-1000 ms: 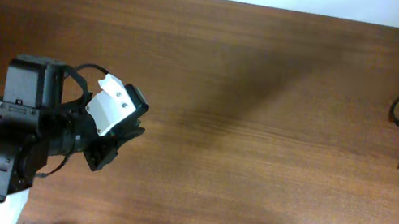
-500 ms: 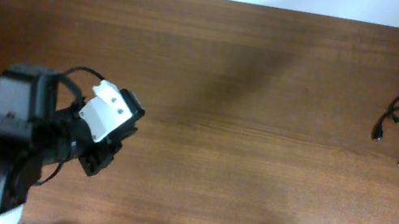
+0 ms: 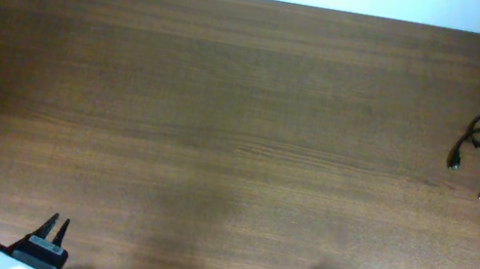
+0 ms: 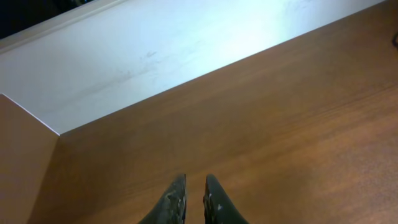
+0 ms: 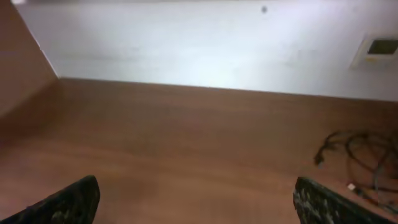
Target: Untangle cables
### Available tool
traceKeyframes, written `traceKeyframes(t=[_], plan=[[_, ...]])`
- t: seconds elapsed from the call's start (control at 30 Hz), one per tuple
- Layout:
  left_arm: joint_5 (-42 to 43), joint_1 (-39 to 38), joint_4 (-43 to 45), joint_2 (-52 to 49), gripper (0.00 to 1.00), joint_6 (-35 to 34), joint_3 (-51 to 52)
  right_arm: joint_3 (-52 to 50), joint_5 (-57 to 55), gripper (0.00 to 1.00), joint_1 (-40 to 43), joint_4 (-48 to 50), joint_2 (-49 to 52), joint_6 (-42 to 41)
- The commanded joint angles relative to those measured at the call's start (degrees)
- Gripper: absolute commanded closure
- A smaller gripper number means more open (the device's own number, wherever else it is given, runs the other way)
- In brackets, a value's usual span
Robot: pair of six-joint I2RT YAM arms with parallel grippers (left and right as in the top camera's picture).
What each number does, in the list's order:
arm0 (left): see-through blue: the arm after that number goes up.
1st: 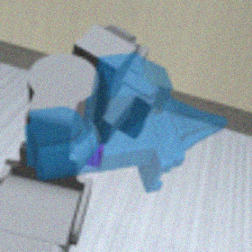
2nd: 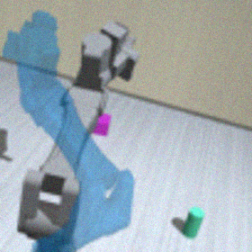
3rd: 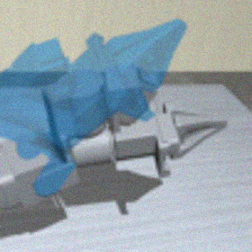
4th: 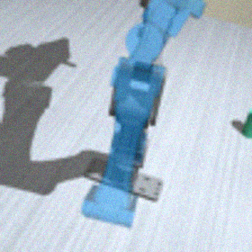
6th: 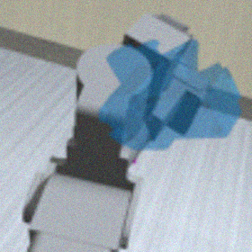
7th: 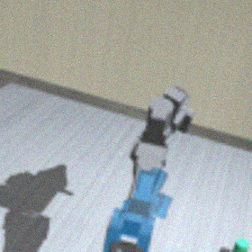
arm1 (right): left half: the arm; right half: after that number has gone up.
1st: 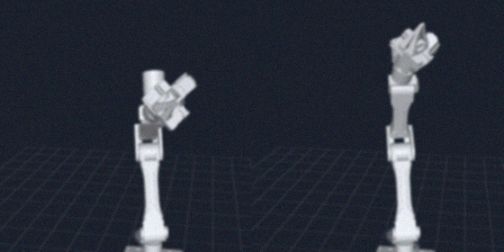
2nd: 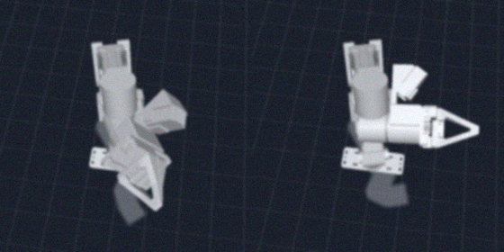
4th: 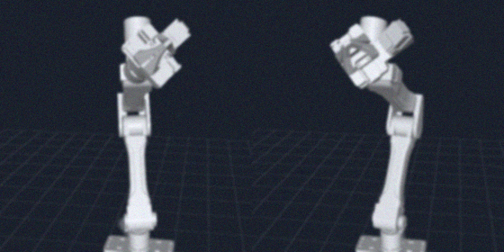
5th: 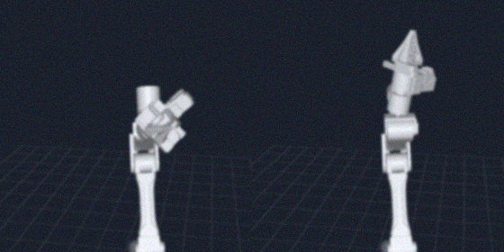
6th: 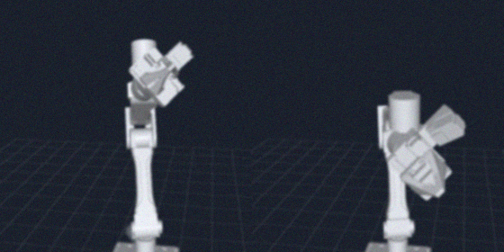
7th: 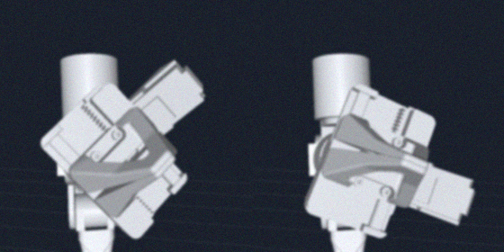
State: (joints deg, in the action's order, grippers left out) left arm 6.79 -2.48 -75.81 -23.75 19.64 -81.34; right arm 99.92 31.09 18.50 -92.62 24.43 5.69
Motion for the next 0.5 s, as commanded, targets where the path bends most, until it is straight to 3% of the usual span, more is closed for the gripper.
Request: traceKeyframes(t=[0.0,0.1,0.2,0.3,0.33,0.4,0.47], plan=[[-0.39,-0.46,-0.22,0.31,0.88,-1.01,-0.11,-0.31,-0.98,0.01,-5.4,-4.7,-4.79,-1.73],[-0.2,-0.9,-1.2,0.31,0.89,-1.01,-0.11,-1.31,-4.92,0.01,-8.81,-4.7,-12.28,-1.68],[-0.17,-0.9,-1.25,0.31,0.89,-1.01,-0.11,-11.26,-4.76,0.01,-9.14,-4.7,-23.32,-1.75],[0.48,-0.87,-1.25,0.31,0.88,-1.01,-0.09,-23.71,-5.49,0.01,-8.7,-2.99,-24.06,-1.46],[1.09,-0.9,-1.22,0.31,0.88,-0.98,-0.11,-30.03,-5.29,0.01,-8.52,2.71,-24.06,-1.46],[1.09,-0.9,-1.2,0.31,0.87,-0.98,-0.09,-41.59,1.73,0.01,-7.87,22.58,-24.09,-1.49],[1.09,-0.9,-1.22,0.31,0.87,-0.98,-0.09,-54.6,1.7,0.01,-7.87,44.06,-24.09,-1.49]])
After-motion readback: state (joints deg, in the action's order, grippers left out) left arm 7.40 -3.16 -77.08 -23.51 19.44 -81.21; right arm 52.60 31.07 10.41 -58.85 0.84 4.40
